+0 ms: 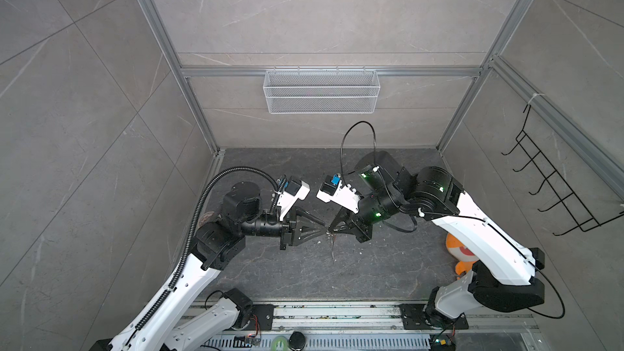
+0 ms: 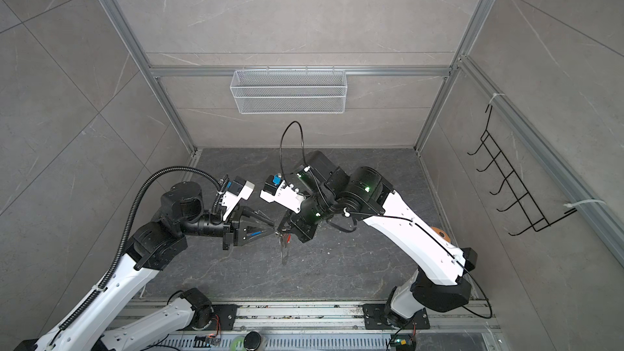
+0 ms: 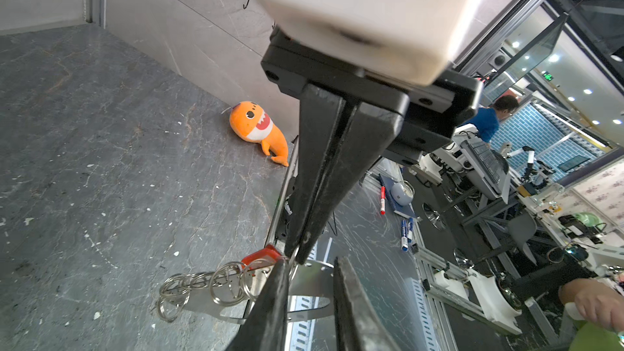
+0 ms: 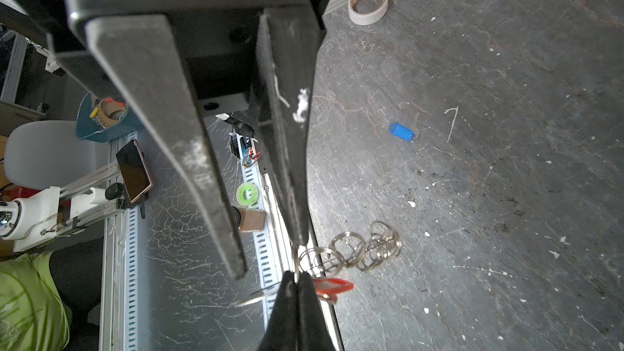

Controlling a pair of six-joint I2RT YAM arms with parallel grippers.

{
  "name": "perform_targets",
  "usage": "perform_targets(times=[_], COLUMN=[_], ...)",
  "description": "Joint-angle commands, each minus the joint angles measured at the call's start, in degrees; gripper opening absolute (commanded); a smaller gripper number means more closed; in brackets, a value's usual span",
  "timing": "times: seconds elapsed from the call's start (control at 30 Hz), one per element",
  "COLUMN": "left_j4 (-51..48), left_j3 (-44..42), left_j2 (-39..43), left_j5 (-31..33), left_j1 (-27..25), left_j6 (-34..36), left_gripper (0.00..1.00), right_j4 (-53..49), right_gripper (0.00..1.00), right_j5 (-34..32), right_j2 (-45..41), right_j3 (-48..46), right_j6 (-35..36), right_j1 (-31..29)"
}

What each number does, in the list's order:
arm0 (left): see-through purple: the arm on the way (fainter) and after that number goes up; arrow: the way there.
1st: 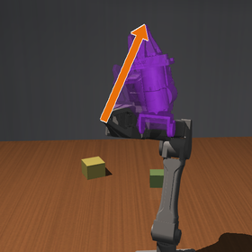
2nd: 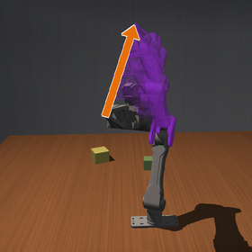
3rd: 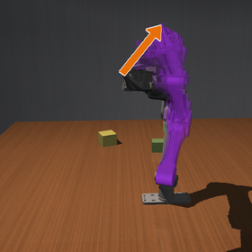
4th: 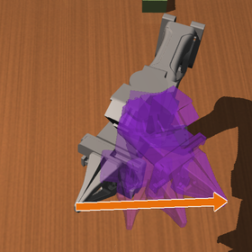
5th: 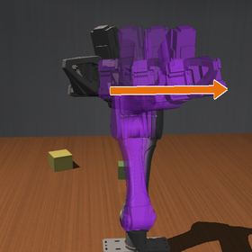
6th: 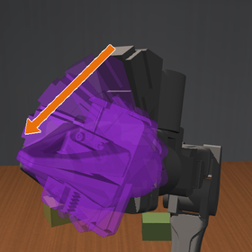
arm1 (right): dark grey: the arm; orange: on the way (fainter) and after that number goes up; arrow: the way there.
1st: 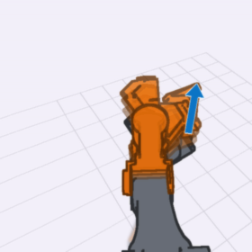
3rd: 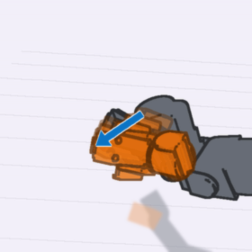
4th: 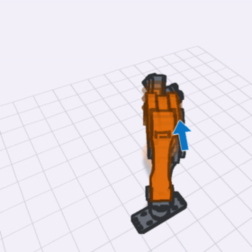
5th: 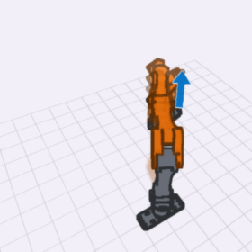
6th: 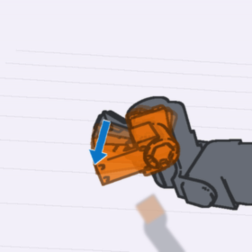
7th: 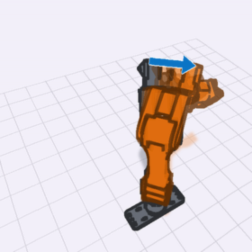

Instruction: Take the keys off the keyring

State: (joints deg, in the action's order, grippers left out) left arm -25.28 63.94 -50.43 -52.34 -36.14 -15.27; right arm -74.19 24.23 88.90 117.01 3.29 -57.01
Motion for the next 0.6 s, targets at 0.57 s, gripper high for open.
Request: perform_targets(times=[0.57], left_j4=[0.0], left_j3=[2.2], left_j2=[-1.4], left_j5=[-1.9], left_j1=[-0.2], left_j6=[1.4], left_gripper=[0.01], right_j4=[0.6], right_gripper=[0.00], right_j5=[-0.3], right_j2=[0.9], right_j3=[2.7], right_j6=[0.8], right_j1=[-1.1])
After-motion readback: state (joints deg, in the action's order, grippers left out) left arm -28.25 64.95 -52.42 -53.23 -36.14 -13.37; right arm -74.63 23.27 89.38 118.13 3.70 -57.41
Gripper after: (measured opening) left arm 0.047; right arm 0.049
